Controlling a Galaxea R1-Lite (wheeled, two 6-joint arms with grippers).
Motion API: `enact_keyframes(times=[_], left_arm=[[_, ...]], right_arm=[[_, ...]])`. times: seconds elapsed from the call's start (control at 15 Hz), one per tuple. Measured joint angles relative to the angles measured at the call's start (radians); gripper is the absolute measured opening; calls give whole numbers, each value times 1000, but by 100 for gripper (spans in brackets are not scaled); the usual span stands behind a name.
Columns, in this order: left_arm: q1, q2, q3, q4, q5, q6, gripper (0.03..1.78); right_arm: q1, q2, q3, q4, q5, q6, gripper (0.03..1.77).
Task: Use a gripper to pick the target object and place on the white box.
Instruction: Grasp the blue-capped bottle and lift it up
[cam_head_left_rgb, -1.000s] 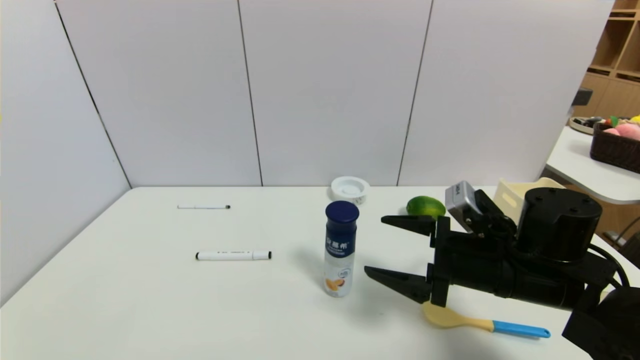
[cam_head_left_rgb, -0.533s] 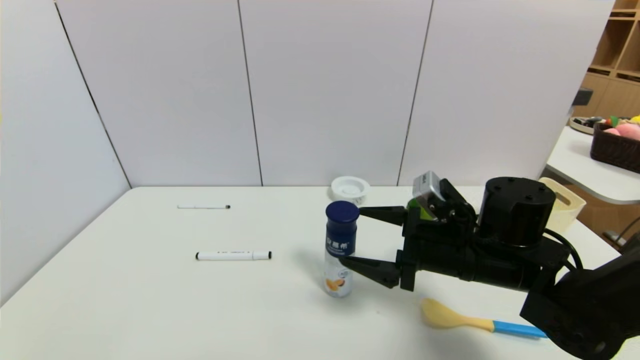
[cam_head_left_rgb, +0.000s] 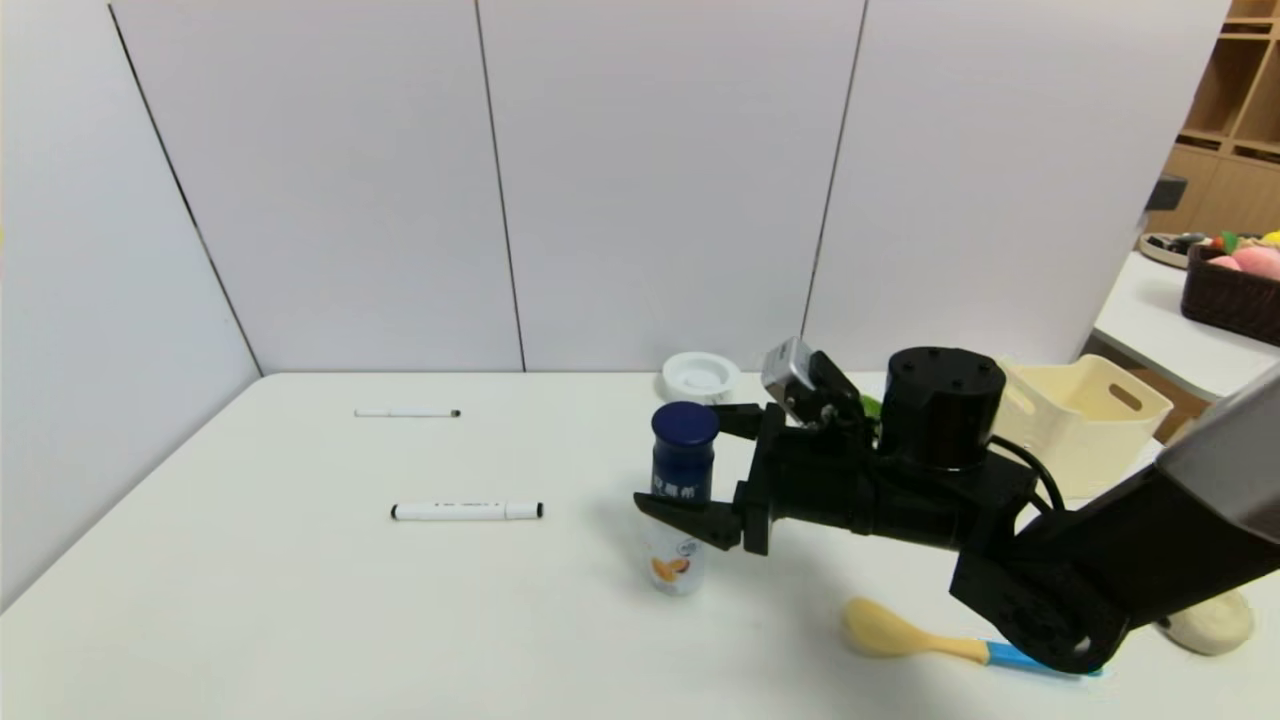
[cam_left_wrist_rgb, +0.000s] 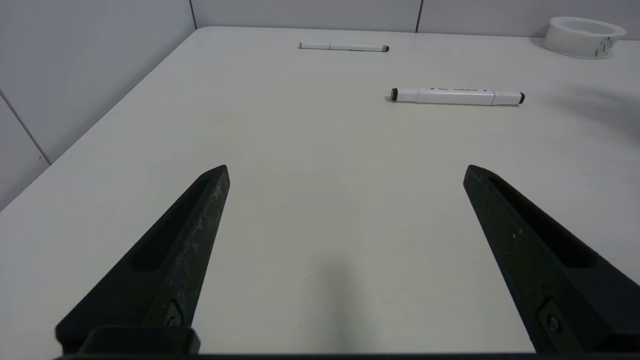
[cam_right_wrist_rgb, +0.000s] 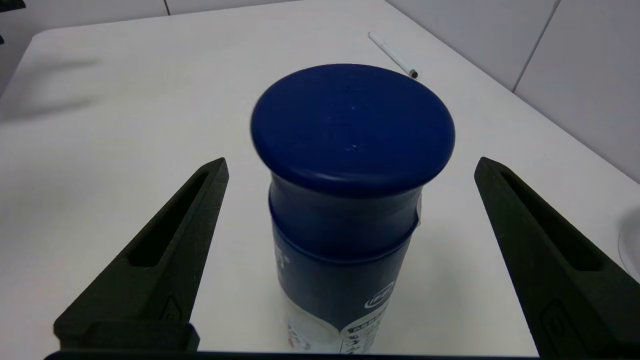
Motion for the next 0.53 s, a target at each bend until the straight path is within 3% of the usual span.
enact_keyframes(times=[0.53], left_arm=[[0,0,0,0,0,0,169]], right_arm=[[1,68,-27,-10,-1,3,170]])
